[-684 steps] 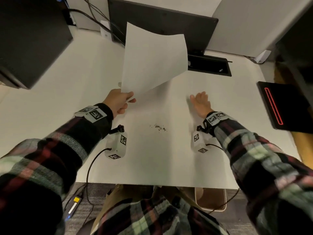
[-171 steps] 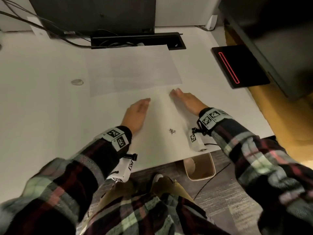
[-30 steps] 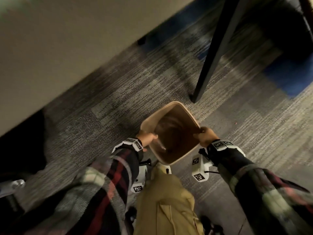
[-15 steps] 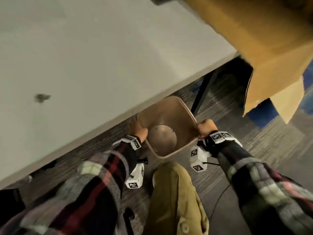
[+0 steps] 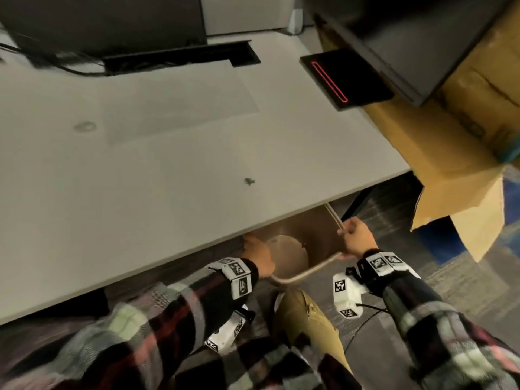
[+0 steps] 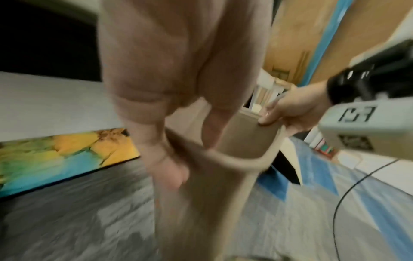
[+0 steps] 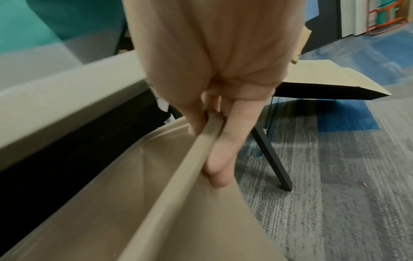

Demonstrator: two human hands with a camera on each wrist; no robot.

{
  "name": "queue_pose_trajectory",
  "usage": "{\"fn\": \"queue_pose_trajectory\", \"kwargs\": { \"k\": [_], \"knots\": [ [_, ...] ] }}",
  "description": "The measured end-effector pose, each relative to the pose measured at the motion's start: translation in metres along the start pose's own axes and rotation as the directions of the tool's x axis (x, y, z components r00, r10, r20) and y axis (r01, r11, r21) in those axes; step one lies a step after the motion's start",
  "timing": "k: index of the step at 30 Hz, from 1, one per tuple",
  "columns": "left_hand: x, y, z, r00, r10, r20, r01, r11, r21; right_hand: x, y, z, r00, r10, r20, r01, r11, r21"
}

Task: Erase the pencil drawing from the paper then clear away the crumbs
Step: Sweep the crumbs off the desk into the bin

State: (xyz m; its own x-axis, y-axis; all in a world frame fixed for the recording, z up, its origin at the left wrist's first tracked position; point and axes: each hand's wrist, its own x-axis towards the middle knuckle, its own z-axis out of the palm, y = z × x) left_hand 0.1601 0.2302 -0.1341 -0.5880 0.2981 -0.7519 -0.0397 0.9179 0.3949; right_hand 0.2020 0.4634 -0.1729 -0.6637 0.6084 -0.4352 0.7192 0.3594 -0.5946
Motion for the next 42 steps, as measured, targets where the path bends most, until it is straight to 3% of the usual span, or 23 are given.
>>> {"fn": "queue_pose_trajectory", "kwargs": {
  "k": [3, 5, 6, 8, 10, 12, 13, 16, 18, 24, 30, 35, 38, 40, 42],
  "knots": [
    [-0.039, -0.004, -0.035, 0.983, 0.103, 0.152, -0.127, 0.98, 0.153, -0.02, -0.02, 0.008, 0.997, -0.05, 0.063, 0.049, 0.999, 0.022],
    [-0.051, -0.006, -0.059, 0.964, 0.212, 0.158, -0.243, 0.947, 0.211, -0.029, -0.036, 0.018, 0.992, -0.089, 0.087, 0.088, 0.996, 0.021],
    [-0.053, -0.008, -0.069, 0.953, 0.27, 0.137, -0.291, 0.944, 0.158, -0.031, -0.043, 0.023, 0.99, -0.109, 0.092, 0.107, 0.994, 0.023],
    [-0.051, -0.012, -0.089, 0.916, 0.401, -0.022, -0.401, 0.914, -0.062, -0.035, -0.053, 0.031, 0.986, -0.134, 0.103, 0.132, 0.991, 0.031],
    [-0.047, -0.021, -0.107, 0.83, 0.458, -0.317, -0.524, 0.836, -0.165, -0.039, -0.057, 0.037, 0.985, -0.119, 0.121, 0.114, 0.992, 0.048],
    [-0.036, -0.035, -0.118, 0.757, 0.402, -0.515, -0.541, 0.827, -0.151, -0.047, -0.058, 0.042, 0.987, -0.107, 0.119, 0.098, 0.992, 0.077],
    [-0.028, -0.041, -0.121, 0.759, 0.354, -0.547, -0.48, 0.871, -0.103, -0.052, -0.059, 0.044, 0.988, -0.106, 0.115, 0.096, 0.991, 0.091],
    [-0.008, -0.052, -0.124, 0.851, 0.214, -0.479, -0.228, 0.973, 0.03, -0.064, -0.064, 0.043, 0.991, -0.094, 0.1, 0.08, 0.988, 0.133],
    [0.001, -0.045, -0.121, 0.874, 0.235, -0.426, -0.202, 0.972, 0.121, -0.069, -0.067, 0.039, 0.992, -0.06, 0.108, 0.042, 0.985, 0.169],
    [0.01, -0.005, -0.109, 0.884, 0.407, -0.228, -0.341, 0.898, 0.278, -0.077, -0.069, 0.027, 0.984, -0.061, 0.166, 0.023, 0.975, 0.223],
    [-0.012, -0.01, -0.095, 0.831, 0.556, 0.002, -0.523, 0.781, 0.342, -0.084, -0.068, 0.033, 0.979, -0.08, 0.186, 0.028, 0.963, 0.268],
    [-0.048, -0.027, -0.073, 0.77, 0.62, 0.151, -0.638, 0.749, 0.18, -0.087, -0.066, 0.033, 0.981, -0.055, 0.188, -0.003, 0.956, 0.295],
    [-0.057, -0.039, -0.075, 0.805, 0.559, 0.2, -0.573, 0.819, 0.019, -0.092, -0.067, 0.033, 0.984, -0.055, 0.172, 0.002, 0.956, 0.295],
    [-0.063, -0.044, -0.079, 0.786, 0.603, 0.136, -0.598, 0.798, -0.079, -0.095, -0.068, 0.032, 0.984, -0.054, 0.168, 0.001, 0.954, 0.301],
    [-0.062, -0.045, -0.088, 0.763, 0.64, -0.096, -0.645, 0.742, -0.183, -0.096, -0.067, 0.033, 0.984, -0.048, 0.17, -0.009, 0.948, 0.318]
  ]
}}
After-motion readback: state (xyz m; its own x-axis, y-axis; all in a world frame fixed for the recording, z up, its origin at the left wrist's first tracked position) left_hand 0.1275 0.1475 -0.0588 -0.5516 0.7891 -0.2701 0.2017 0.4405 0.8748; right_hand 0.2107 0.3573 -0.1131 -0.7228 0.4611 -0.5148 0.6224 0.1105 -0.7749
